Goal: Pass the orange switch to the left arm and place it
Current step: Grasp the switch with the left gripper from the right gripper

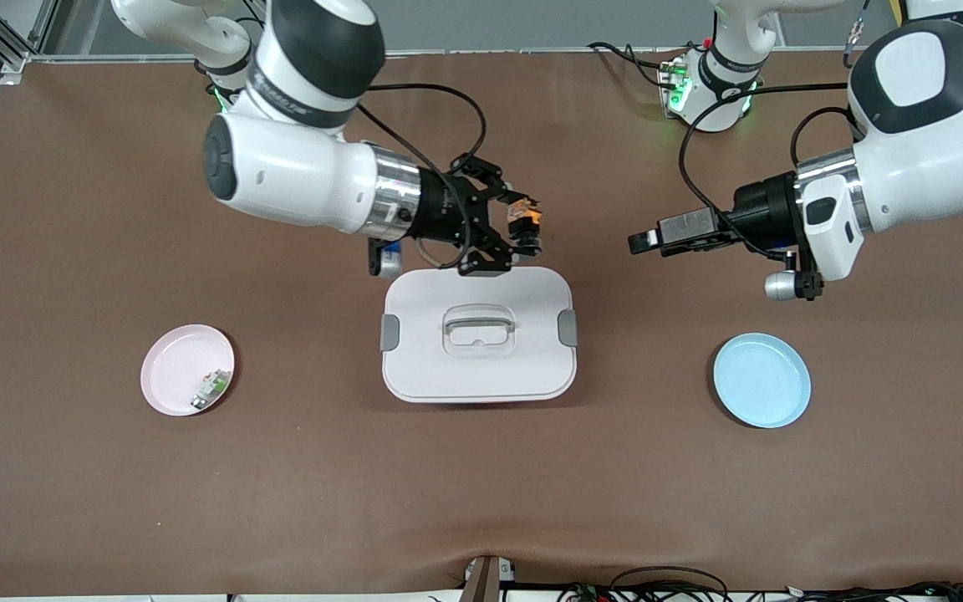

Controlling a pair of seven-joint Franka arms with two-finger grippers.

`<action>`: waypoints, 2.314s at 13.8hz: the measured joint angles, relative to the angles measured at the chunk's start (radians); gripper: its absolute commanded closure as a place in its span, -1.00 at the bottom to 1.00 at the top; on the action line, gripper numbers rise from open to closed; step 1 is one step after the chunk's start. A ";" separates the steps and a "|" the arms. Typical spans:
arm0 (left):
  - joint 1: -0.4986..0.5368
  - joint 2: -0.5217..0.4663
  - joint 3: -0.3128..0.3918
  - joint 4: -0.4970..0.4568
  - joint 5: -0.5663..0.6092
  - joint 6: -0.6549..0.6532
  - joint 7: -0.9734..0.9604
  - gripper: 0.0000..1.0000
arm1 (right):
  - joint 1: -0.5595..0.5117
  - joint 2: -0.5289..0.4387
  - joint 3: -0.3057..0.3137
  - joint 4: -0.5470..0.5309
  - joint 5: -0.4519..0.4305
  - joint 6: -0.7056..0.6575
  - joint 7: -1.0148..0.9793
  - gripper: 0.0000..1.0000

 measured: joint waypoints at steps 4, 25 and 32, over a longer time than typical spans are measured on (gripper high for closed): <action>-0.001 0.000 -0.064 -0.002 0.000 0.058 -0.081 -1.00 | 0.027 0.039 -0.001 0.043 -0.065 0.029 0.109 1.00; -0.039 0.000 -0.141 -0.071 0.011 0.143 -0.131 0.46 | 0.053 0.125 -0.001 0.201 -0.090 0.036 0.214 1.00; -0.040 0.000 -0.144 -0.063 0.015 0.144 -0.110 1.00 | 0.054 0.131 0.001 0.201 -0.083 0.029 0.217 1.00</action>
